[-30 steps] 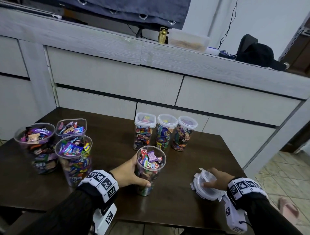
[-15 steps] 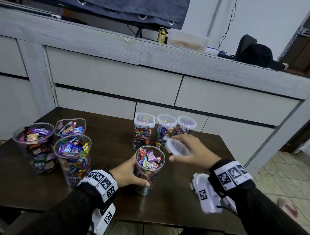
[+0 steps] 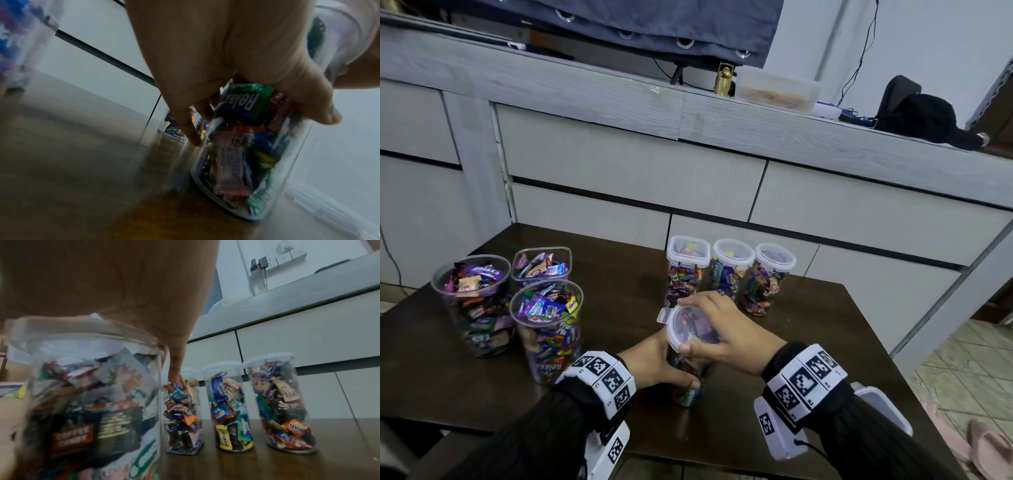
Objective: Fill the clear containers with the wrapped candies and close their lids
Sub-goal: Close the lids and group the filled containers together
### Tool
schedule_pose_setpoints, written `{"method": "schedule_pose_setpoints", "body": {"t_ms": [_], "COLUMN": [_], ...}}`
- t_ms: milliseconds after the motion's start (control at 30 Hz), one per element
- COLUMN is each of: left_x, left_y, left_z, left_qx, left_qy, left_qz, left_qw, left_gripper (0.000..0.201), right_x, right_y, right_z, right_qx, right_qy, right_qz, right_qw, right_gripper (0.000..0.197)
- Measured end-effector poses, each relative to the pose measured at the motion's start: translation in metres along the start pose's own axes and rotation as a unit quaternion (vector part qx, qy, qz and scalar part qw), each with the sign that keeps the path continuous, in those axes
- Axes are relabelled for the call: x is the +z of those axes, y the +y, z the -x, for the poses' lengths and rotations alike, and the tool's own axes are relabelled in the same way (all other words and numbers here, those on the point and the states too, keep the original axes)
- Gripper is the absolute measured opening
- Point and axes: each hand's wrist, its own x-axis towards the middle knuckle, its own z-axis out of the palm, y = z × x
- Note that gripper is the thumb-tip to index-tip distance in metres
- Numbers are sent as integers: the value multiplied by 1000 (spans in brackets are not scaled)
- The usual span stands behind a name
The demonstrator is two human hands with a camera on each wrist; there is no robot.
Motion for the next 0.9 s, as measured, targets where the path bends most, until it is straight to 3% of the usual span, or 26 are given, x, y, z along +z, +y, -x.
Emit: {"method": "schedule_pose_setpoints", "body": {"t_ms": [100, 267, 400, 733, 900], "left_x": [1, 2, 3, 2, 3], "left_y": [-2, -3, -2, 1, 4], "left_z": [0, 0, 0, 1, 2], "left_qx": [-13, -35, -30, -43, -20], "left_qy": [1, 12, 5, -2, 7], "left_qz": [4, 17, 17, 29, 38], "left_qw": [1000, 999, 999, 999, 999], "left_gripper": [84, 98, 88, 101, 104], "right_x": [-4, -12, -14, -19, -7], "right_y": [2, 0, -7, -8, -2], "right_z": [1, 2, 0, 8, 8], "right_qx": [-10, -37, -42, -31, 0], "right_qy": [-9, 44, 33, 79, 42], "right_qz": [-16, -17, 13, 63, 54], "right_qw": [1000, 998, 998, 994, 998], "right_gripper": [70, 66, 62, 64, 57]}}
